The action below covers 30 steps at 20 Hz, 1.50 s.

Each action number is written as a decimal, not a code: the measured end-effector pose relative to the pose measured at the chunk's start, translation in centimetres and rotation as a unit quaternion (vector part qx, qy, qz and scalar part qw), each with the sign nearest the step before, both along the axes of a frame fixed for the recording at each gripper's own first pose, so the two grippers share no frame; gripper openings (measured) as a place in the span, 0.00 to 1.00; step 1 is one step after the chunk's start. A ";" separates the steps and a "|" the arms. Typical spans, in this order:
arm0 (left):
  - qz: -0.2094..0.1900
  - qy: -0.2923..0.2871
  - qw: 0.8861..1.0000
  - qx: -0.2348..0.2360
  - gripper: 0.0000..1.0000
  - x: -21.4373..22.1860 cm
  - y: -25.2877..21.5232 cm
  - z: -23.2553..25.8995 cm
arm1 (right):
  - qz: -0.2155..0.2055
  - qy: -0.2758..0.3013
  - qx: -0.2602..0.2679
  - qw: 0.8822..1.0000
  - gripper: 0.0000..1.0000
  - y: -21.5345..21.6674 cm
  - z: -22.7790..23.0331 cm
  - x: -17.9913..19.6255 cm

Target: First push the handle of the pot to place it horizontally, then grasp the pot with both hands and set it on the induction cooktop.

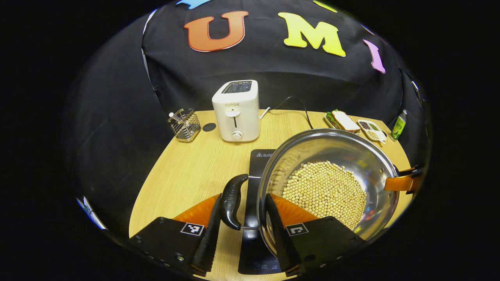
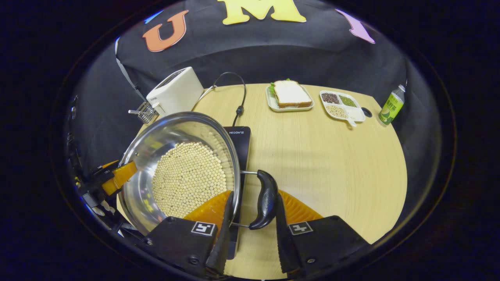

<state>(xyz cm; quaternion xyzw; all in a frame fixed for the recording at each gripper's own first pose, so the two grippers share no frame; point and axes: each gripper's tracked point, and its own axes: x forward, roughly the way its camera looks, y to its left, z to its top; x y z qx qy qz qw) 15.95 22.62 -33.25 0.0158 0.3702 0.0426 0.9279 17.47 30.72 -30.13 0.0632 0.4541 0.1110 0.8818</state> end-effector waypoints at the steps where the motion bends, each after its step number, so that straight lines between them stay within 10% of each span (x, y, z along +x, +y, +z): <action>1: 0.000 0.000 1.000 -0.001 0.61 0.2 0.1 -0.1 | 0.001 0.001 -0.001 1.000 0.52 0.1 -0.1 0.0; 28: -0.017 -0.020 1.000 0.011 0.62 1.1 0.4 -1.9 | -0.030 -0.050 0.000 0.998 0.53 0.6 -0.9 1.0; 30: -0.022 -0.005 1.000 0.016 0.77 1.1 0.6 -2.4 | -0.042 -0.048 0.005 0.998 0.54 0.6 -0.8 0.9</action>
